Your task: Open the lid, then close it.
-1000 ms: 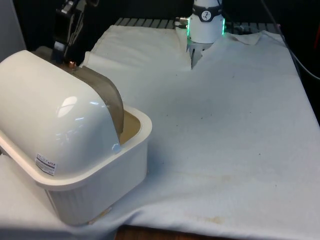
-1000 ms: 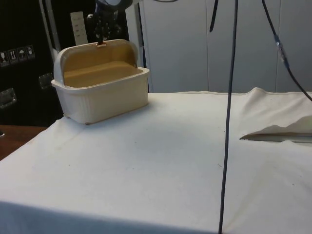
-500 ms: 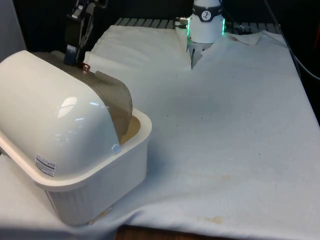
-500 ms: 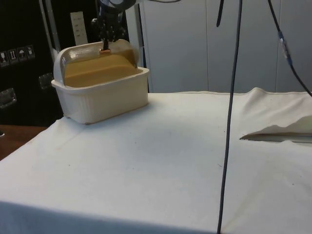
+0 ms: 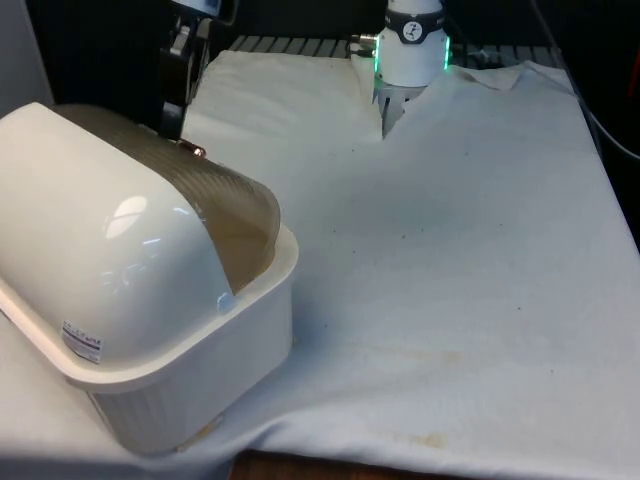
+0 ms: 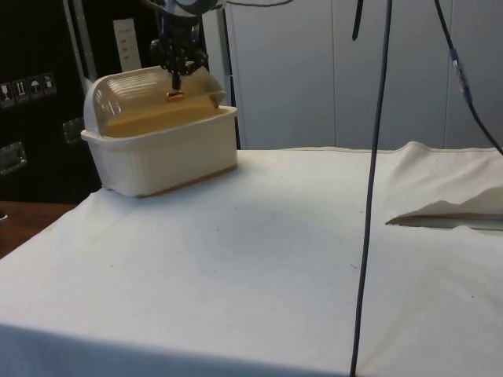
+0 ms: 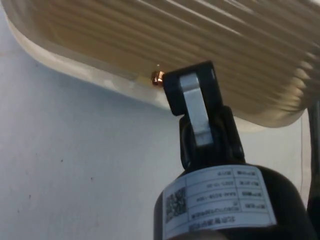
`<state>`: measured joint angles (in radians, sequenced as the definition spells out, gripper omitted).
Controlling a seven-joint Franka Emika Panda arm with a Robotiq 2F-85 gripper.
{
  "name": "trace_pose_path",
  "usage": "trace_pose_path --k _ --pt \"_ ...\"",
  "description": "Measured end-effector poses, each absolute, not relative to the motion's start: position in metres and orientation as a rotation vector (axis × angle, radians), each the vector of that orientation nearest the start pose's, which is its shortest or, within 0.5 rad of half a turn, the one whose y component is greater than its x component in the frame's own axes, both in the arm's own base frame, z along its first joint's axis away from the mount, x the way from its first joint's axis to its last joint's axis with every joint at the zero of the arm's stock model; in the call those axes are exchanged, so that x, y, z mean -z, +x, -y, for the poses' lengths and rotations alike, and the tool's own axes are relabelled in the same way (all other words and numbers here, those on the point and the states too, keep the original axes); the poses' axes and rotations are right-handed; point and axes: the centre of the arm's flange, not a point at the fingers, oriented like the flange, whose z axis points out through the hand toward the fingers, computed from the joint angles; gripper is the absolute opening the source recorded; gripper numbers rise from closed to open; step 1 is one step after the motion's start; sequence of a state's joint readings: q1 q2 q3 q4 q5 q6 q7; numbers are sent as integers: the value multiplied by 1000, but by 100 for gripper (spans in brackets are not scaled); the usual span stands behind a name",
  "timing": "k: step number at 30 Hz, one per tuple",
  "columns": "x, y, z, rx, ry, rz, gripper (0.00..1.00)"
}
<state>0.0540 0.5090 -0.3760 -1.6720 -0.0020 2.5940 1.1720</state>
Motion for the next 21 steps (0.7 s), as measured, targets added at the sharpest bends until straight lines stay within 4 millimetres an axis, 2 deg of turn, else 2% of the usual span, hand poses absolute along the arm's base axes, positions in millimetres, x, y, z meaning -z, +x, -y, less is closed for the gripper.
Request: trace_pose_path --k 12,21 --pt "-359 674 178 619 -2340 -1995 0" --pt "-362 656 173 552 -2340 -2007 0"
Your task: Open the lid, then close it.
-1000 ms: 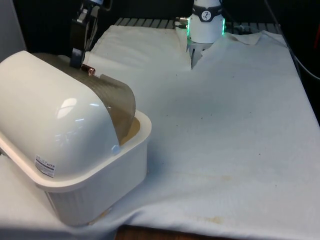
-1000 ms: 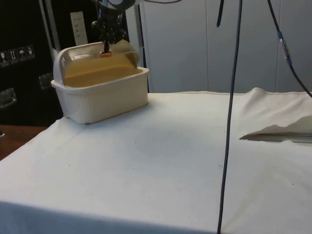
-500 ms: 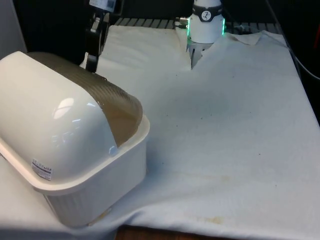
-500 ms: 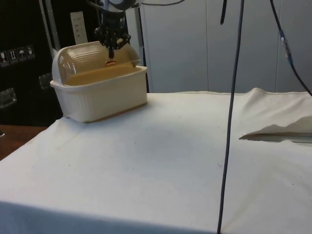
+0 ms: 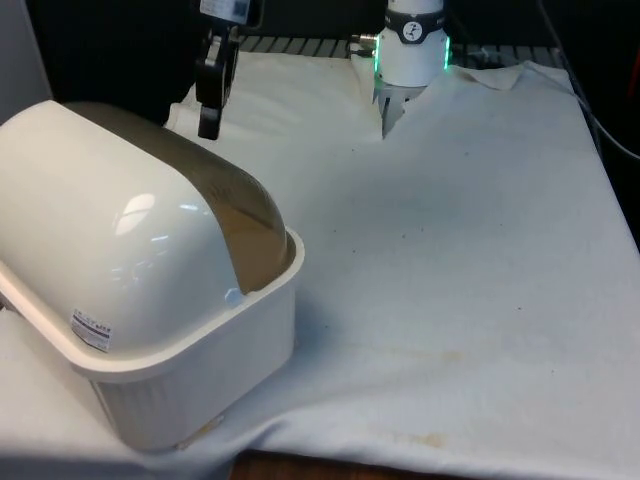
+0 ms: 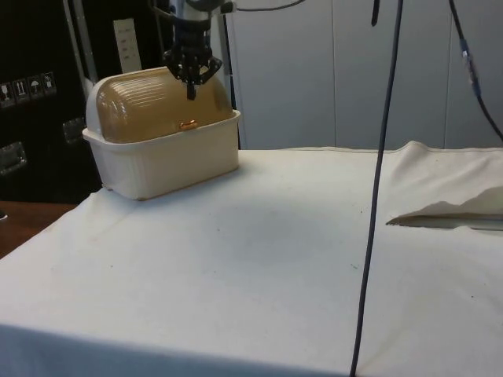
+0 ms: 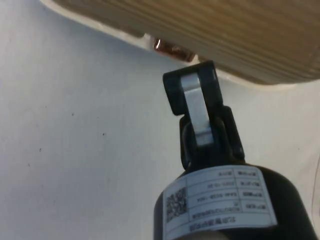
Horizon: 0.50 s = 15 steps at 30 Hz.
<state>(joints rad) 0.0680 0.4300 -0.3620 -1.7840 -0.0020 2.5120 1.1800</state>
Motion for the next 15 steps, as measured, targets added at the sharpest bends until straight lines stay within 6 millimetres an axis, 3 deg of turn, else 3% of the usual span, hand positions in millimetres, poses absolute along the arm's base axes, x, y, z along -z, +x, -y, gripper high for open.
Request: trace_pose_path --k 15 --pt "-389 615 161 431 -2336 -2013 0"
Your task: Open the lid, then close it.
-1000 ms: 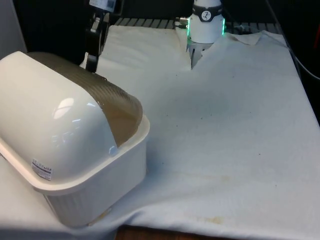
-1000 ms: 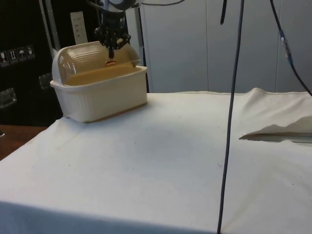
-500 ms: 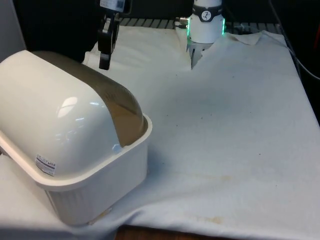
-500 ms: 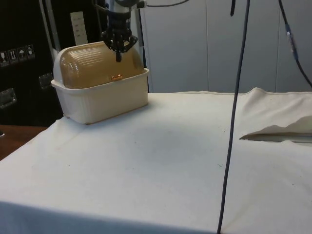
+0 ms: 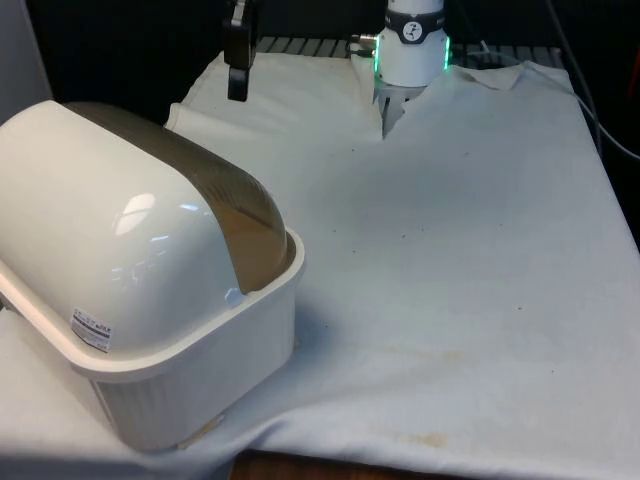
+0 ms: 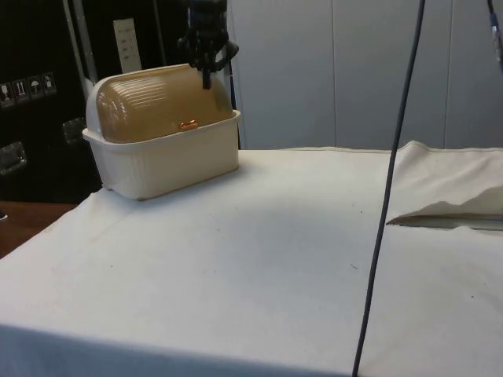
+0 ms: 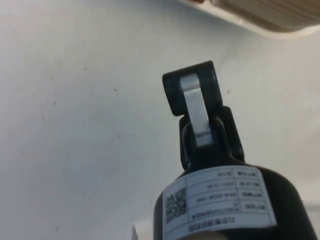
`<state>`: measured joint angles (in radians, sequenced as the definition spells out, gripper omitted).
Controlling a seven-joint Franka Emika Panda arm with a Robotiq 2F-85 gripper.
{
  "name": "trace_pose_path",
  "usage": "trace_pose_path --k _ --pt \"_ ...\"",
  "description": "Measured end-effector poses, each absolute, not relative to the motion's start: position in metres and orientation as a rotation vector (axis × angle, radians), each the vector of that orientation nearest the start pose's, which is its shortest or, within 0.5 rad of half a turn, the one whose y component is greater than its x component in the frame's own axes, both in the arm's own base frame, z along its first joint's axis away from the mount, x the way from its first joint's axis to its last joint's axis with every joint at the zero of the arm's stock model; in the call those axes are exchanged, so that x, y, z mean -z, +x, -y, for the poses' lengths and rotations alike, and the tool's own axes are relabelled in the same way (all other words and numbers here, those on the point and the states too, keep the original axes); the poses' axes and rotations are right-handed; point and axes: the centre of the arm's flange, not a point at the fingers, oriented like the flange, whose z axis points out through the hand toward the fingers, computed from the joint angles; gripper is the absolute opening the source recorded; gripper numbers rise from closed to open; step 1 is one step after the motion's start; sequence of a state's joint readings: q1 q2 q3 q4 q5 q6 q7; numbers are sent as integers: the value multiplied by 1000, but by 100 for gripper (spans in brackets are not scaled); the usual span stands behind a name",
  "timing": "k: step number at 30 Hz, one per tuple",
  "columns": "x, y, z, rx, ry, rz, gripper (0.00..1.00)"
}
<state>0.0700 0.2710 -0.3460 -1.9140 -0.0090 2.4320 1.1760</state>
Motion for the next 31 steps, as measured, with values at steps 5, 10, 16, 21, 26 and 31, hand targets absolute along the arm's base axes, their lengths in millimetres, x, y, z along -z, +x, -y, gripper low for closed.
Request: trace_pose_path --k 5,10,16,21,26,31 --pt "-397 600 158 386 -2336 -2015 0" --pt "-404 588 155 339 -2338 -2018 0" --pt "-409 572 152 280 -2341 -2024 0" --pt "-410 559 149 225 -2349 -2026 0" --pt "-410 553 148 187 -2358 -2026 0" --pt "-410 552 149 175 -2361 -2025 0"
